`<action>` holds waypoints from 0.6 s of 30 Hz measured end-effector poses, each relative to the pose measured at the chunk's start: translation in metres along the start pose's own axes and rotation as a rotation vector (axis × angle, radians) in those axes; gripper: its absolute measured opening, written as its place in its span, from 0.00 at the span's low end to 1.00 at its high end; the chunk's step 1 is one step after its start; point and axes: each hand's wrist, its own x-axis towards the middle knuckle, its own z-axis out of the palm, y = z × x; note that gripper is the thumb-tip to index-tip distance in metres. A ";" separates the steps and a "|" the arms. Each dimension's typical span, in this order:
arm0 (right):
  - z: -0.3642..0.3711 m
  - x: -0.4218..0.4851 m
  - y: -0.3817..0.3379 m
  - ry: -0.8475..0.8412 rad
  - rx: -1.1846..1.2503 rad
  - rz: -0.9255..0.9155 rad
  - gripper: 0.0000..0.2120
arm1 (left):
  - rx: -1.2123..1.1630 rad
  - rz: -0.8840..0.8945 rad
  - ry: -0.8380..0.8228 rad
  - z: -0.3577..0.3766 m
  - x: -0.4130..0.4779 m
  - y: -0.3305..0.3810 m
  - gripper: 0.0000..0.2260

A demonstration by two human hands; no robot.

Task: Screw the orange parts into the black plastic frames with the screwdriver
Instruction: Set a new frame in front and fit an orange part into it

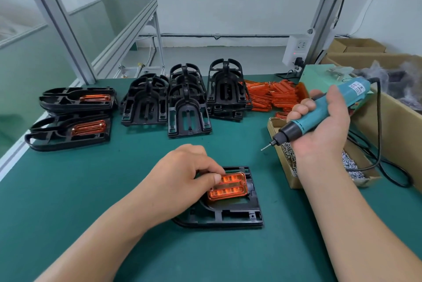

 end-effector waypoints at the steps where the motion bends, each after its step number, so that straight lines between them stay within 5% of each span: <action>1: 0.000 0.000 0.000 0.000 0.000 0.001 0.12 | 0.008 0.003 -0.001 0.000 0.000 0.000 0.05; 4: -0.001 0.000 0.001 -0.004 0.007 0.005 0.11 | 0.052 0.030 -0.007 0.000 -0.001 0.002 0.06; 10: -0.002 0.001 0.001 -0.016 0.012 0.018 0.12 | 0.133 0.050 0.009 -0.003 0.000 0.008 0.24; 18: -0.001 -0.001 0.003 -0.021 0.013 0.019 0.12 | 0.312 0.032 0.004 -0.006 0.000 0.012 0.20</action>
